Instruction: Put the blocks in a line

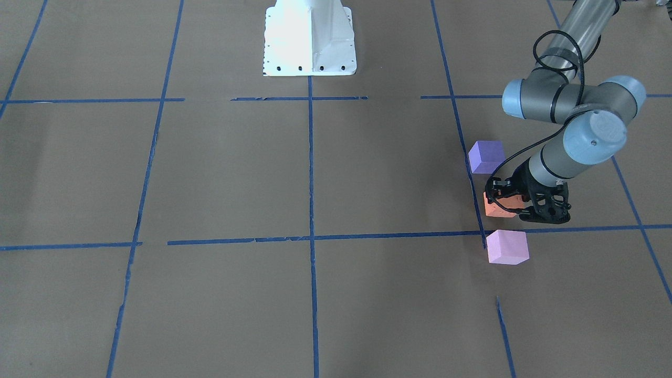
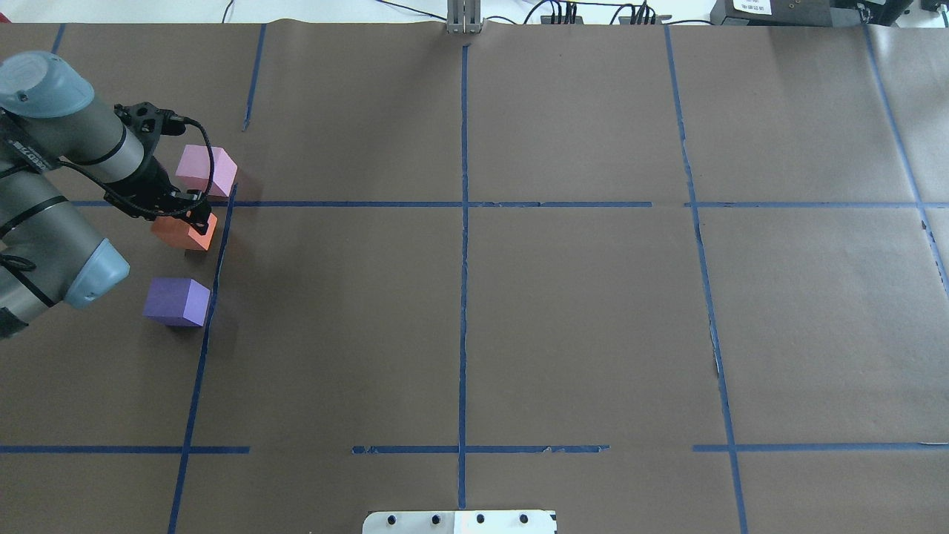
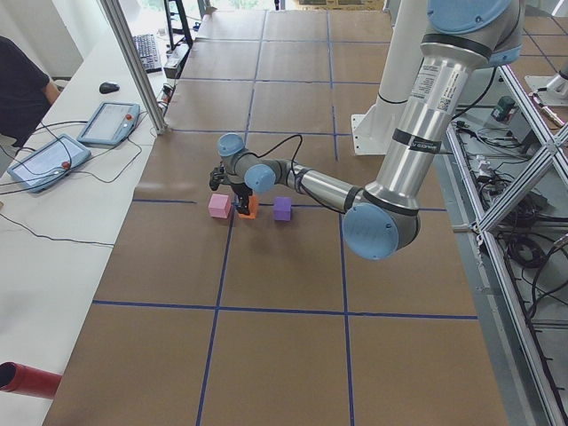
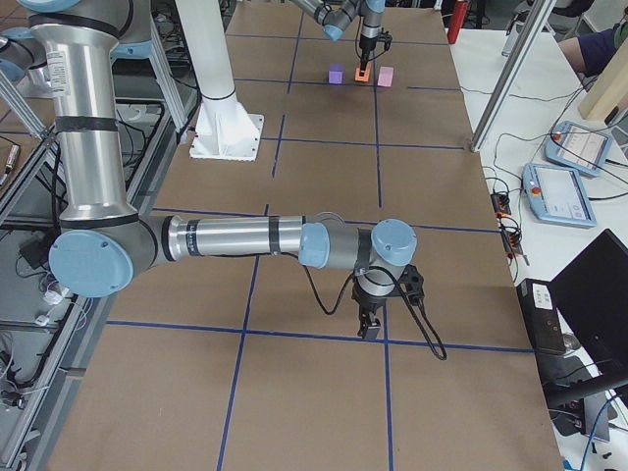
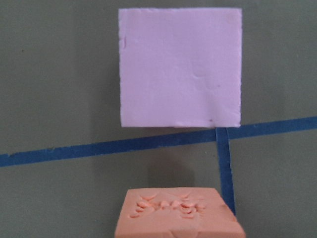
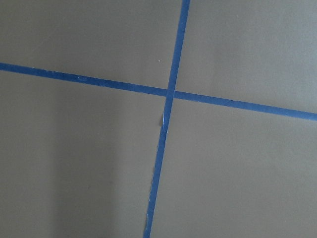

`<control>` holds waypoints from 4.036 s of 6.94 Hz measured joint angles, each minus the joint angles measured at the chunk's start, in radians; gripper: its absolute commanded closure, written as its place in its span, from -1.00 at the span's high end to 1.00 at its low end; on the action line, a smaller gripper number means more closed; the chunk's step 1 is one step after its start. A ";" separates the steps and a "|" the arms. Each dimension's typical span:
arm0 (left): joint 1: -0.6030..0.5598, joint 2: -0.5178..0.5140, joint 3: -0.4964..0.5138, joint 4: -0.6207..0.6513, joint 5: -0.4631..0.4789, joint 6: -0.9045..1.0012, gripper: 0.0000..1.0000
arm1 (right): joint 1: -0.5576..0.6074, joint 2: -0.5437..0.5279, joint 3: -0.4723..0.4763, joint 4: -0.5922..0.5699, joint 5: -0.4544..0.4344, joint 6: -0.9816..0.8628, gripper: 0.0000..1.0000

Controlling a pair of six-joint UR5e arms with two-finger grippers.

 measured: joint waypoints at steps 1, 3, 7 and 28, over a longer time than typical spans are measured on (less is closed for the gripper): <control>0.003 -0.001 0.003 0.000 0.000 -0.007 -0.61 | 0.000 0.000 0.000 0.000 0.000 0.000 1.00; 0.005 -0.001 0.013 -0.001 -0.003 -0.011 -0.50 | 0.000 0.000 0.000 0.000 0.000 0.000 1.00; 0.008 -0.002 0.024 -0.009 -0.022 -0.011 -0.06 | 0.000 0.000 0.000 0.000 0.000 0.000 1.00; -0.600 0.220 -0.146 0.230 -0.074 0.639 1.00 | 0.000 0.000 0.000 0.000 0.000 0.000 1.00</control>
